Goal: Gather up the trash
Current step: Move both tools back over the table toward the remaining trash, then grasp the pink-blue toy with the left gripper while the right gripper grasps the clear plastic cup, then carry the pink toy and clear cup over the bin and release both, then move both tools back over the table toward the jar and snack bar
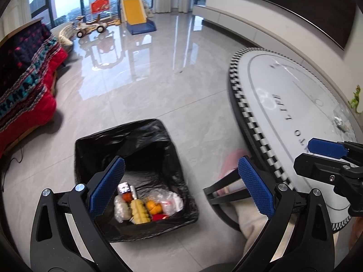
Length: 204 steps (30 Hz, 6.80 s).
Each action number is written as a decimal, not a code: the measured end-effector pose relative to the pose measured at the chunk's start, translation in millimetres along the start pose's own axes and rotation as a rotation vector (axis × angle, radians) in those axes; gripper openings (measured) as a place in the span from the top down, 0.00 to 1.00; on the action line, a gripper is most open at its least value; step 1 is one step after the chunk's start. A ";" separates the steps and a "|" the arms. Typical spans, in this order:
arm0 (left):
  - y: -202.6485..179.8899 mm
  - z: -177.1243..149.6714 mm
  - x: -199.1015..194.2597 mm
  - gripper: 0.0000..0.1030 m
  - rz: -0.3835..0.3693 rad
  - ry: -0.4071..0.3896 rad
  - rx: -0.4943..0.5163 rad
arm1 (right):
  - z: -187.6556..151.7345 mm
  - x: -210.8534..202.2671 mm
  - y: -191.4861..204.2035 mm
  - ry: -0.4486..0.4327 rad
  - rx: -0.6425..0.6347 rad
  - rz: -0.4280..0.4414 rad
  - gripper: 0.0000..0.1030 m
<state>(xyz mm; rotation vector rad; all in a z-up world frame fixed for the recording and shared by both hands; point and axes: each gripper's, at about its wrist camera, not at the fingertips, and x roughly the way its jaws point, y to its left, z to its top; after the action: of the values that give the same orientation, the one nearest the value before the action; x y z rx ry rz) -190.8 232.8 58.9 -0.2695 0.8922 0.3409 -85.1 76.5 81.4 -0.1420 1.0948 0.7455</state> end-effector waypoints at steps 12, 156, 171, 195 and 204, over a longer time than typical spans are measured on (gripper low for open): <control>-120.7 23.9 20.3 0.06 -0.134 0.036 0.169 | -16.9 -56.3 -130.1 -0.085 0.217 -0.114 0.32; 120.0 -65.0 4.8 0.06 0.229 0.044 -0.229 | -4.3 115.6 128.9 0.225 -0.198 0.142 0.30; 86.0 -47.3 8.3 0.06 0.140 0.032 -0.149 | 2.3 71.7 76.7 0.131 -0.125 0.122 0.30; -119.5 18.1 19.6 0.06 -0.119 0.019 0.174 | -18.0 -37.6 -116.4 -0.043 0.162 -0.005 0.30; -233.7 28.2 34.2 0.06 -0.224 0.035 0.380 | -36.2 -76.1 -220.2 -0.087 0.323 -0.135 0.30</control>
<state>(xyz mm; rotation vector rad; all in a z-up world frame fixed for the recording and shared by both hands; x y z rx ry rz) -57.8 35.8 69.0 -0.0221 0.9325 -0.0434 3.5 -141.9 73.9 0.0898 1.0964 0.4430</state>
